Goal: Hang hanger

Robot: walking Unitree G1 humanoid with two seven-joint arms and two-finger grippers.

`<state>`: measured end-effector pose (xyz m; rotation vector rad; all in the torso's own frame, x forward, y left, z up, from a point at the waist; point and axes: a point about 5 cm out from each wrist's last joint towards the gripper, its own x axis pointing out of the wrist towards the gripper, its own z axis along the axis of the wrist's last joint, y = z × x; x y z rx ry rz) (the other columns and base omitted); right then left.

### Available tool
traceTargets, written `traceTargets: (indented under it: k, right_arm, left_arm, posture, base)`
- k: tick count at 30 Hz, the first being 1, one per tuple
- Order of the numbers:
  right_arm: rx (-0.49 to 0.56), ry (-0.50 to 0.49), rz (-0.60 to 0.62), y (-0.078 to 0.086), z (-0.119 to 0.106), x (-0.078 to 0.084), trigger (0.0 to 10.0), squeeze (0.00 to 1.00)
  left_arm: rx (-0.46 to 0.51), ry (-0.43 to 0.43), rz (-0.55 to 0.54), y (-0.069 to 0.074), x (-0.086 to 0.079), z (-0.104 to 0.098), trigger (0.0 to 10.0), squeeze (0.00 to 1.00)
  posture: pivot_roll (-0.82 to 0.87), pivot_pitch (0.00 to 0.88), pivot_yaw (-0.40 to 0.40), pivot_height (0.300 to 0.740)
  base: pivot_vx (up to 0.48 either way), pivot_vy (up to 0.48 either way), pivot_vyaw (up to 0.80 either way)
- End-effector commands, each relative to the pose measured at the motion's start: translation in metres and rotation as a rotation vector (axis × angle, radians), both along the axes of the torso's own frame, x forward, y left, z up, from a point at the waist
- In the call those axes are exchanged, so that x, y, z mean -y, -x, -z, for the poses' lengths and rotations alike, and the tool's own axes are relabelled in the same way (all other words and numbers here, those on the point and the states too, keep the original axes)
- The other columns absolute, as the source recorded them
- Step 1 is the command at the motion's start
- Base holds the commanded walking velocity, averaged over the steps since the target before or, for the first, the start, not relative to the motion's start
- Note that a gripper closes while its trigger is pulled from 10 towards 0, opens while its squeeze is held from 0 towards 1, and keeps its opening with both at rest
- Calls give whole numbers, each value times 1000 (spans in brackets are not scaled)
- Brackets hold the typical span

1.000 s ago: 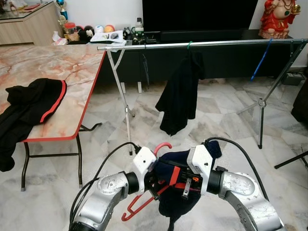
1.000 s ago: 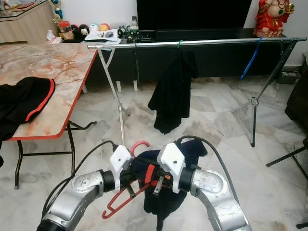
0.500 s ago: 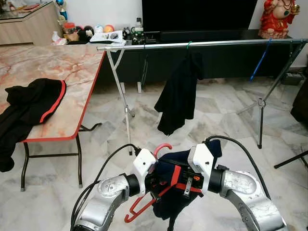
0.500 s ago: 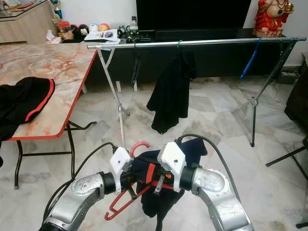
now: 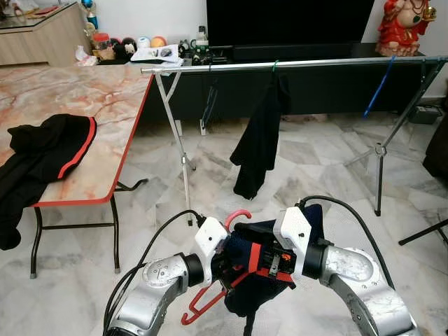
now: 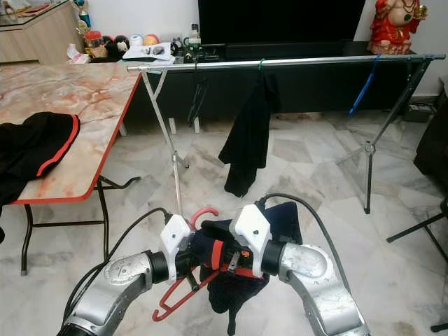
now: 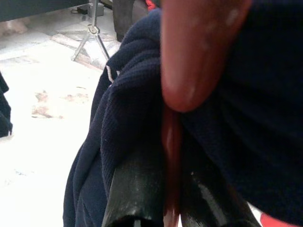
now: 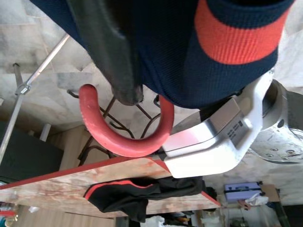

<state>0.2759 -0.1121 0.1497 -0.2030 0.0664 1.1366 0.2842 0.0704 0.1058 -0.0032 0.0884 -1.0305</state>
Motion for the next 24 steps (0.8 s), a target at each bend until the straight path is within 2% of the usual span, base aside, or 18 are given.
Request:
traceTargets:
  k: [1,5,16,24]
  right_arm:
    - [14,6,-14,1,-5,-2,10000,1000]
    - [5,47,-18,5,-2,1,10000,1000]
    - [-37,145,-65,23,7,7,10000,1000]
    - [-60,204,-75,27,13,10,10000,1000]
  left_arm:
    - [24,29,9,-2,2,-5,10000,0]
    - [18,2,-18,-4,-1,-1,10000,0]
    - [31,46,-161,-21,-12,-6,10000,0]
    - [31,71,-198,-24,-15,-7,10000,0]
  posture:
    - [44,72,22,740]
    - [44,68,20,740]
    - [36,75,15,740]
    - [36,76,11,740]
  base:
    - [0,0,0]
    - [0,0,0]
    - [0,0,0]
    - [0,0,0]
